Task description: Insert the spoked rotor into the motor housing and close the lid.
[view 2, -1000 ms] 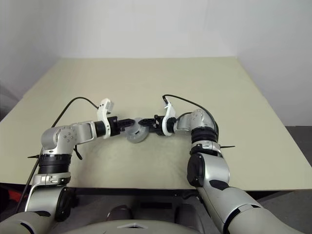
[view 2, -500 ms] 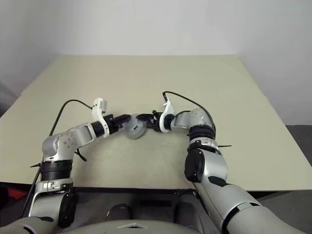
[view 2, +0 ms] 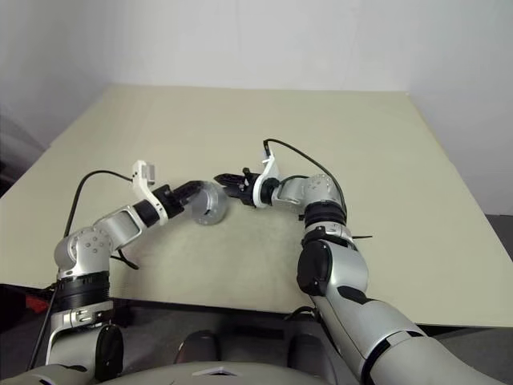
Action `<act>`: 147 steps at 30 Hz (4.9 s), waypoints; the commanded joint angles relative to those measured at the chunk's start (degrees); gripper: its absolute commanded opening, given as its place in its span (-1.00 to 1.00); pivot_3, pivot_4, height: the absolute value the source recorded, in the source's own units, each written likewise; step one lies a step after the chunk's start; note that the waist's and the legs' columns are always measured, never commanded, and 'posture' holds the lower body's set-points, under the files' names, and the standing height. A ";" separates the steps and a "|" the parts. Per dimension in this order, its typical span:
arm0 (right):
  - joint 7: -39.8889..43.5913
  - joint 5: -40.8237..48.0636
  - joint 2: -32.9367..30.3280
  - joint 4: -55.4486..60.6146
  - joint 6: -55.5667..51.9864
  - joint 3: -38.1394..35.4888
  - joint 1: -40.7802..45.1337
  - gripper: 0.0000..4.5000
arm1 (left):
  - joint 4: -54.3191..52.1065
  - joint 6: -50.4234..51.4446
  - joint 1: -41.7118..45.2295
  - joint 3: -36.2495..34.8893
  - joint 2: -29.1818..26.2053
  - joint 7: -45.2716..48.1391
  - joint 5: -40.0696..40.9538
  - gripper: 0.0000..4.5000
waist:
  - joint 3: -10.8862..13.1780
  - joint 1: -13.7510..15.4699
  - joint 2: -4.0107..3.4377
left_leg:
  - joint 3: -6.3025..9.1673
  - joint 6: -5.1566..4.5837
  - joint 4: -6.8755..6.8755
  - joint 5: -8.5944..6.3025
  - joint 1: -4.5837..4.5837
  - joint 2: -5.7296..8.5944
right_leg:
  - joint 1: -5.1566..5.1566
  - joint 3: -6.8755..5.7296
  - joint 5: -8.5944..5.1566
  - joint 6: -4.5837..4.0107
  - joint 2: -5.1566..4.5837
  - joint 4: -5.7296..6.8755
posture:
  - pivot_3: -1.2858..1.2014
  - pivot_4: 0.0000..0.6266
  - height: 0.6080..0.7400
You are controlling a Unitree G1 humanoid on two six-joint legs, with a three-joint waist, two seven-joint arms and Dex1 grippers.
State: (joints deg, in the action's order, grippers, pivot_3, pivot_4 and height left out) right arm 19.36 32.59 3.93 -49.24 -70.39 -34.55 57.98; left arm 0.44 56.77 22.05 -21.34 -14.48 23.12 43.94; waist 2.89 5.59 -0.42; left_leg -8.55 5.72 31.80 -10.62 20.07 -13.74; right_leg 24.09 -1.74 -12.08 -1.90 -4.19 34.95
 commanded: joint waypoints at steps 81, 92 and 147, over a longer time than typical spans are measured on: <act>29.00 -24.94 -6.16 12.07 60.05 42.53 -12.20 -0.11 | 6.10 -1.99 2.85 9.89 -6.62 4.57 -4.02 -1.00 | -0.02 -1.60 0.19 | 0.08 -0.34 1.08 -0.20 -0.05 -0.04 | -0.13 0.15 0.08 -0.14 -0.04 0.83 | 0.03 -1.00 1.00; 27.56 -17.01 -7.72 16.85 41.54 36.40 -10.86 -0.11 | 7.55 2.12 3.09 11.04 -7.03 2.75 -5.94 -1.00 | -0.02 -1.52 0.19 | 0.08 -0.38 1.08 -0.22 -0.33 -0.03 | -0.64 0.14 0.07 -0.13 -0.06 0.78 | 0.03 -1.00 1.00; 10.38 -5.66 4.94 -6.21 13.49 14.53 3.90 0.99 | 3.87 -0.50 0.33 12.01 -6.48 3.35 -10.04 -1.00 | 0.00 -1.83 0.09 | 0.03 -0.02 0.37 -0.03 -0.80 -0.03 | -0.73 0.14 0.01 -0.15 0.00 0.56 | 0.03 -1.00 1.00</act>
State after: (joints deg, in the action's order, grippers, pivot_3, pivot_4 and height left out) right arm 28.80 23.27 6.74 -56.56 -58.37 -18.61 58.54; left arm 4.03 55.24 23.32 -10.85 -21.12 26.56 34.67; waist 2.89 3.76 -0.33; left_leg -8.52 5.70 32.16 -10.65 19.27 -13.77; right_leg 23.35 -1.60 -12.07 -2.05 -4.19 35.51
